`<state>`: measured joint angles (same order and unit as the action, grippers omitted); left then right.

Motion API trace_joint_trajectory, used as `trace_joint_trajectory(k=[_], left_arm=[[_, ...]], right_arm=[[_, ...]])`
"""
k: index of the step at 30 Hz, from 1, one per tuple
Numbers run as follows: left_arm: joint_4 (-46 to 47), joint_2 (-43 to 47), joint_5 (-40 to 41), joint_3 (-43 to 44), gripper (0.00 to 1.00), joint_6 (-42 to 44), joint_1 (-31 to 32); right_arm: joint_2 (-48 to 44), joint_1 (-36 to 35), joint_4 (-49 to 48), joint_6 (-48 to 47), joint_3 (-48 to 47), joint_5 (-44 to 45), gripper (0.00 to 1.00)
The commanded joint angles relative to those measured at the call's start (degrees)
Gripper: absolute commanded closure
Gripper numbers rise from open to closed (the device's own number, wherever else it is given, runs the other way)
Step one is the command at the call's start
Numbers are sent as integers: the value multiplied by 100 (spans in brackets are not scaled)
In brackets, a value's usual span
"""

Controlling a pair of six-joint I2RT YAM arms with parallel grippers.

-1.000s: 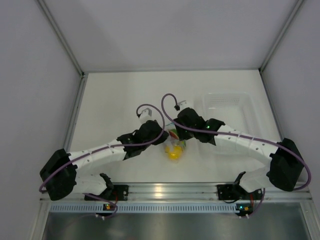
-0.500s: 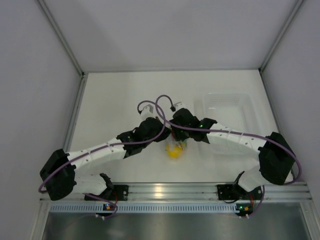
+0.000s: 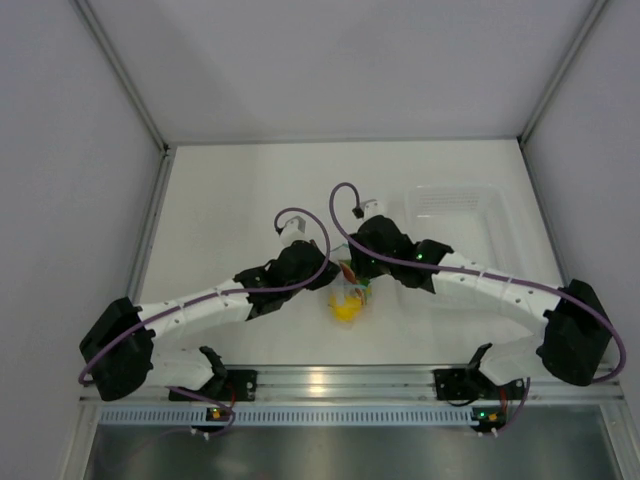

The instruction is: Open the zip-top bag and remove the fake food

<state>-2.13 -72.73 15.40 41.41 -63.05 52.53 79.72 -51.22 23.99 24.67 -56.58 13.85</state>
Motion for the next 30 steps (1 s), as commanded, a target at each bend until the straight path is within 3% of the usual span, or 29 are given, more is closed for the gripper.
trace_joint_trajectory(k=[1, 6, 16, 30], left_arm=[[380, 110, -54, 51, 100, 38, -33], [371, 224, -72, 104, 100, 100, -33], [371, 330, -274, 333, 100, 152, -24], [371, 602, -142, 104, 100, -23, -24]], right_arm=[[-501, -19, -193, 214, -125, 4, 57], [-537, -46, 26, 346, -240, -602, 61], [-379, -292, 168, 469, -301, -919, 61], [175, -731, 466, 680, -275, -216, 60]])
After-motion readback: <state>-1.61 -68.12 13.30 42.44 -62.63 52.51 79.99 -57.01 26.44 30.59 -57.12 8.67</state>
